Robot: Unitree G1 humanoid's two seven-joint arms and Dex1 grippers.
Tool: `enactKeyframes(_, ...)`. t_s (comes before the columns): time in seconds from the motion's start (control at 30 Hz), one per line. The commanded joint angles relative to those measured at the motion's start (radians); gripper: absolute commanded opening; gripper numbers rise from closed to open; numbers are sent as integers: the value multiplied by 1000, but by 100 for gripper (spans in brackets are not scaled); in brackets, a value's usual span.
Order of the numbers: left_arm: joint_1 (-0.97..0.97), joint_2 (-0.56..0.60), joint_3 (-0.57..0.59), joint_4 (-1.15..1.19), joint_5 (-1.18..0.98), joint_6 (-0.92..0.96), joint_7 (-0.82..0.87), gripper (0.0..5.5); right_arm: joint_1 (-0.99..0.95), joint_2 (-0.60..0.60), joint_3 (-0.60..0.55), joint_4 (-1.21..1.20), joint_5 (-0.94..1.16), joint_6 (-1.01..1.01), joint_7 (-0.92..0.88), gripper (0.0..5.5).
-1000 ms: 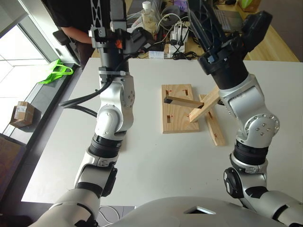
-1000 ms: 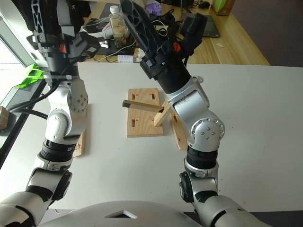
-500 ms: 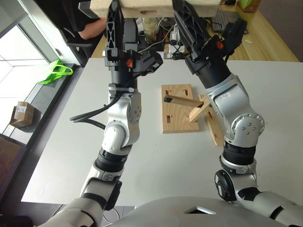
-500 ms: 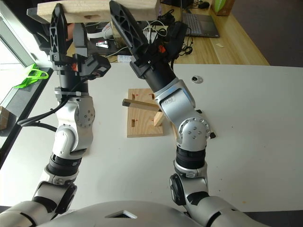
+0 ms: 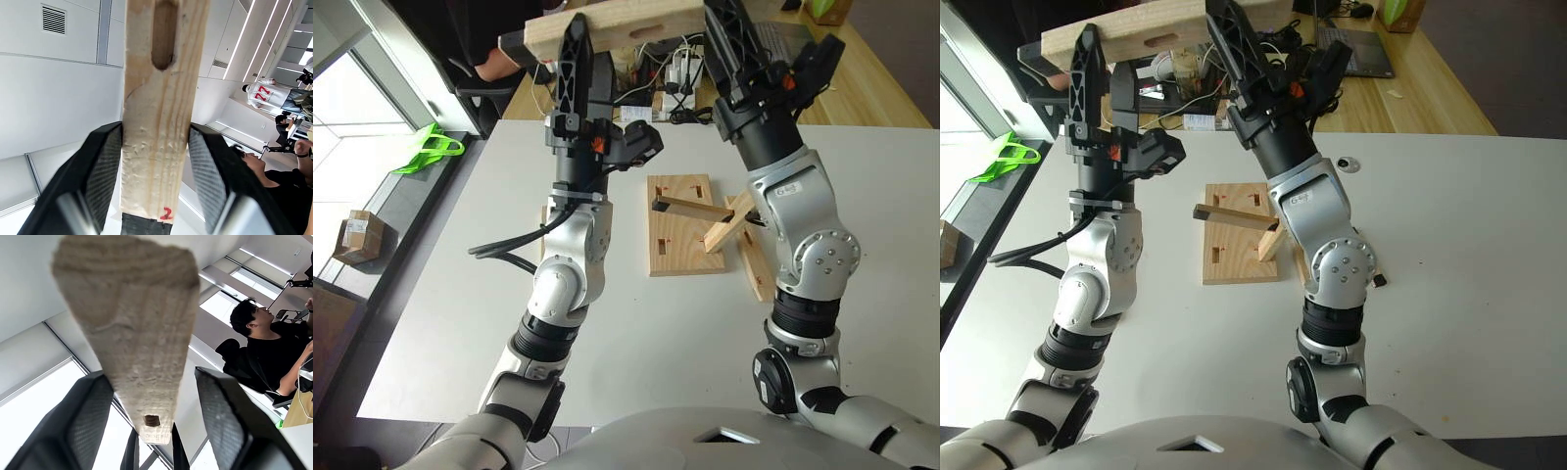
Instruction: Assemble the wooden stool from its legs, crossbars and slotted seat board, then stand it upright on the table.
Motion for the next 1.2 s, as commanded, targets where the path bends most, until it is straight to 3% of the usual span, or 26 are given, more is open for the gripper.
enactKeyframes(0.03,-12,38,8,-12,60,-17,38,208,-21,66,-22,12,35,-35,-59,223)
enactKeyframes(0.1,-14,56,10,-7,79,-27,47,208,-19,69,-19,10,57,-43,-70,200)
enactKeyframes(0.33,-15,59,30,-8,8,-65,15,208,2,74,0,-10,86,-66,-53,200)
enactKeyframes(0.6,13,82,47,-34,-103,-142,-40,339,-8,65,2,-4,85,-108,-66,200)
enactKeyframes(0.77,150,203,145,-70,-379,-273,-199,354,-115,-105,-81,82,-78,-145,-19,200)
enactKeyframes(0.87,164,253,217,-67,-463,-300,-242,354,-134,-141,-104,90,-126,-142,9,200)
enactKeyframes(1.03,105,255,304,-123,-724,-264,-406,354,-121,-283,117,22,-488,-129,197,200)
enactKeyframes(1.2,-26,261,289,-199,-883,-152,-601,354,-132,-298,224,-39,-670,-128,261,200)
